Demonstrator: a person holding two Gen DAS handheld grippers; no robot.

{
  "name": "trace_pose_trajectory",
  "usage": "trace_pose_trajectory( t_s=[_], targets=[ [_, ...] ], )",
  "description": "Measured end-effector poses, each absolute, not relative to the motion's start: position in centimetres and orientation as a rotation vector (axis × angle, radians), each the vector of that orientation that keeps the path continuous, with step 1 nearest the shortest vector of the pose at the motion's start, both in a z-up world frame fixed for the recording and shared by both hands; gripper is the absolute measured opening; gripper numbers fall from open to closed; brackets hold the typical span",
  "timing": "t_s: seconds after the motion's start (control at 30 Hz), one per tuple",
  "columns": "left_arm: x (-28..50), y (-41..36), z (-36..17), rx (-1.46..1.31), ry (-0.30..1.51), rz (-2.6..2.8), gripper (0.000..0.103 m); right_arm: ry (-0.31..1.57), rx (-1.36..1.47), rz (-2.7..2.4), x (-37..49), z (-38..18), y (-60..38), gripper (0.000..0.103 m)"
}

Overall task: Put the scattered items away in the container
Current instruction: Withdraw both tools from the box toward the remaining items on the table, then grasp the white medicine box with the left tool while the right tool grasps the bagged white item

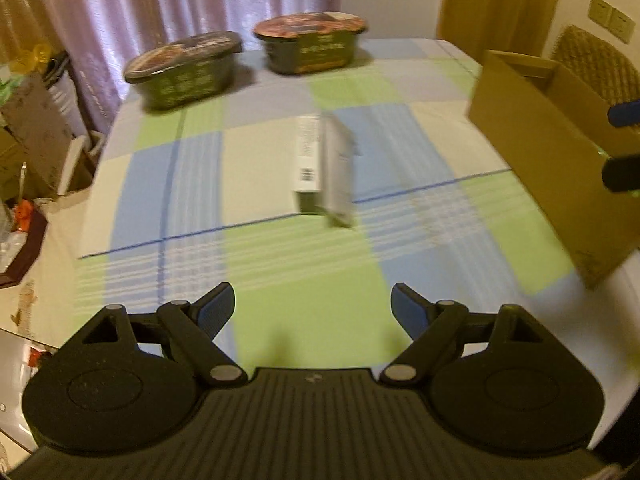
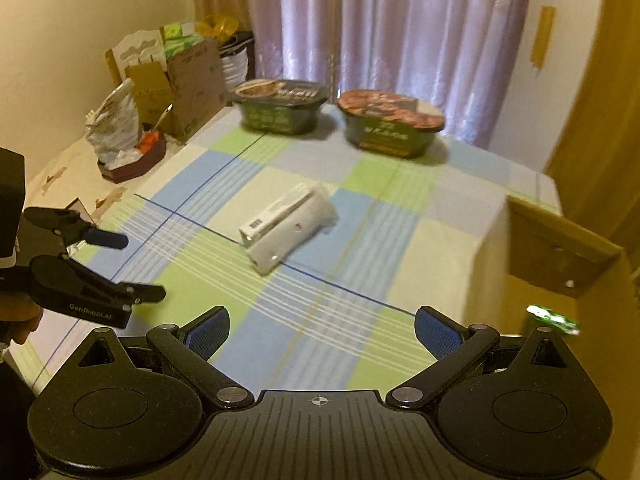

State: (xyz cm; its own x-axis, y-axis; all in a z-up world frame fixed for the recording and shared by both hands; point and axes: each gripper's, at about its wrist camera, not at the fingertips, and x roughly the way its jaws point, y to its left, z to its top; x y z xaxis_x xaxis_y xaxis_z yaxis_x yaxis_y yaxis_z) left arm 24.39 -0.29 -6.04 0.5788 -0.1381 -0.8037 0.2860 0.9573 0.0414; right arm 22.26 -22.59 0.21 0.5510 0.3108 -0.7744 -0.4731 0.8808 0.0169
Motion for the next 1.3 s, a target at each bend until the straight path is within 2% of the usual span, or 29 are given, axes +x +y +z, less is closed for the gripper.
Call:
trace_pose_trajectory(
  t_s=[0.33, 0.37, 0.4, 0.43, 0.47, 0.7, 1.1, 1.17, 1.3],
  targets=[
    [29.6, 3.0, -10.1, 0.137, 0.915, -0.248, 0.082, 0.939, -0.145, 0.464, 27.2, -5.1, -17.9, 0.103],
    [30.1, 3.0, -10.5, 0.148, 0.91, -0.255, 0.082, 0.94, -0.134, 0.466, 27.7, -5.6, -17.7, 0.101],
    [30.6, 3.0, -10.9, 0.16, 0.906, -0.263, 0.082, 0.943, -0.123, 0.471, 28.2, -6.0, -17.4, 0.096],
    [31.0, 2.9, -11.3, 0.171, 0.9, -0.269, 0.082, 0.947, -0.109, 0.479, 28.8, -6.5, -17.1, 0.083],
    [31.4, 2.9, -11.6, 0.179, 0.89, -0.274, 0.082, 0.949, -0.087, 0.487, 29.4, -7.0, -16.8, 0.082],
    [32.6, 2.8, -13.4, 0.203, 0.868, -0.302, 0.082, 0.954, 0.028, 0.535, 32.5, -9.9, -15.4, 0.082],
    [33.9, 4.5, -14.4, 0.233, 0.852, -0.27, 0.082, 1.003, -0.028, 0.496, 35.5, -14.6, -13.0, 0.081],
    [33.9, 4.6, -14.6, 0.229, 0.857, -0.271, 0.082, 1.002, -0.067, 0.5, 35.6, -14.7, -12.8, 0.06],
    [33.7, 3.8, -14.9, 0.254, 0.855, -0.302, 0.082, 1.006, -0.114, 0.469, 35.7, -15.2, -13.0, 0.059]
  ],
)
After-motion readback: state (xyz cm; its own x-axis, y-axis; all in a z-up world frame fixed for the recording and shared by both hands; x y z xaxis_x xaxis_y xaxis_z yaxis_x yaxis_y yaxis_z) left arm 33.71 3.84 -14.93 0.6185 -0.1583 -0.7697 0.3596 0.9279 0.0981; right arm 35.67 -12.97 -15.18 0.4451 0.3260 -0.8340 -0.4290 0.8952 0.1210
